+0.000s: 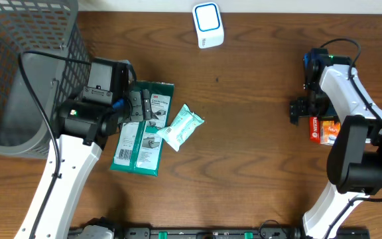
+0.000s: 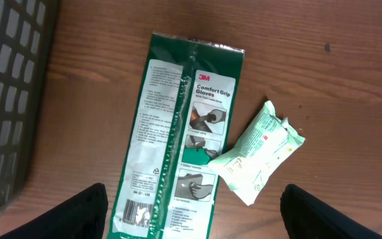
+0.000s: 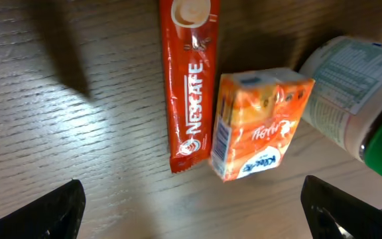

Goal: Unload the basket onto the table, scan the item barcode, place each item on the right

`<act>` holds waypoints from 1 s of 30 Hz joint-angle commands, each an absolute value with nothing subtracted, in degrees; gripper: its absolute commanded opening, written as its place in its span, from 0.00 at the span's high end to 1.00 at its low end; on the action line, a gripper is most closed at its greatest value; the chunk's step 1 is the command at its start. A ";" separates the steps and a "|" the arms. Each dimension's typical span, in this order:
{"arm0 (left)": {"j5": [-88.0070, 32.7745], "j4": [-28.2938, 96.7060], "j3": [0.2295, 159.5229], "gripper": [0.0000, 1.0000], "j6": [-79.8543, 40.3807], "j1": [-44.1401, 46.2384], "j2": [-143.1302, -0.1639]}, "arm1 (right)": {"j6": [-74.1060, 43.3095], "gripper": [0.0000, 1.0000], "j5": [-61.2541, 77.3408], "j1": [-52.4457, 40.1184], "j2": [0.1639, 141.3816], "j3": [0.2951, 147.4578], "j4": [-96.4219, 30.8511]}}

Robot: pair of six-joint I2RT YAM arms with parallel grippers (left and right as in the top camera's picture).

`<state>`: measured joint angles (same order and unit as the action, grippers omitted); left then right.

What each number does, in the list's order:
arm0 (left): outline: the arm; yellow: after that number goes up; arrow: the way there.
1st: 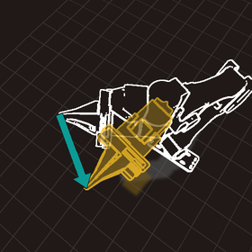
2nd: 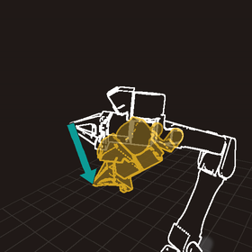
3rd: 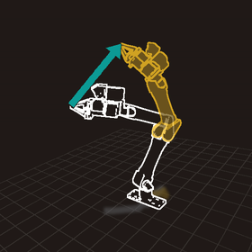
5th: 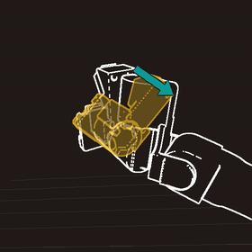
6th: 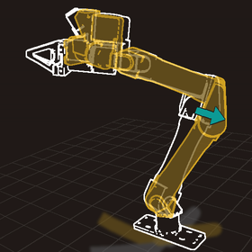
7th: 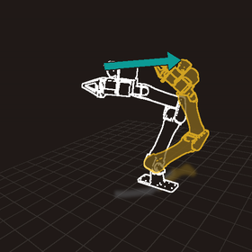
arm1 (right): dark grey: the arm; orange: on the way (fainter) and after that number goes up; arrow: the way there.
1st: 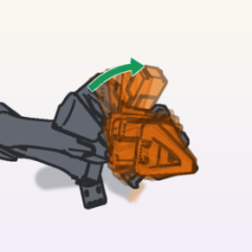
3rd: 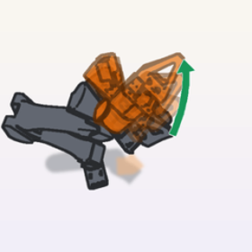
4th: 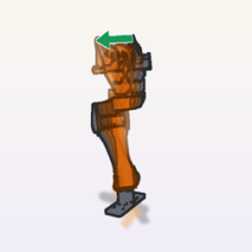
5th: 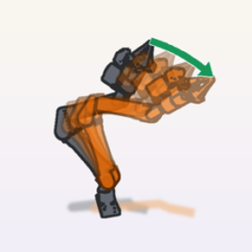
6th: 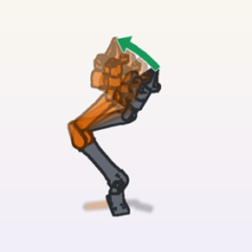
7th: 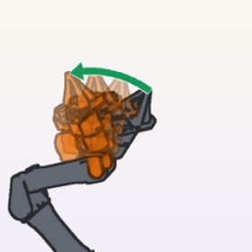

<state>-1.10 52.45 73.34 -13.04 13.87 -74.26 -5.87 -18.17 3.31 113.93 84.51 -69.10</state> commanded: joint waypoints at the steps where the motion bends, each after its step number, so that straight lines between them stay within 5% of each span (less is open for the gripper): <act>1: -0.38 52.49 74.06 0.16 -12.25 13.56 -74.48 | -6.33 0.05 -16.73 3.25 113.14 84.20 -68.95; 12: -0.38 52.49 74.06 0.16 -12.25 13.56 -74.48 | -1.63 0.01 19.68 0.67 113.14 84.23 -62.94; 30: -0.40 52.49 74.06 0.16 -12.25 13.56 -74.48 | -1.63 0.01 19.77 -0.21 113.14 84.23 -62.54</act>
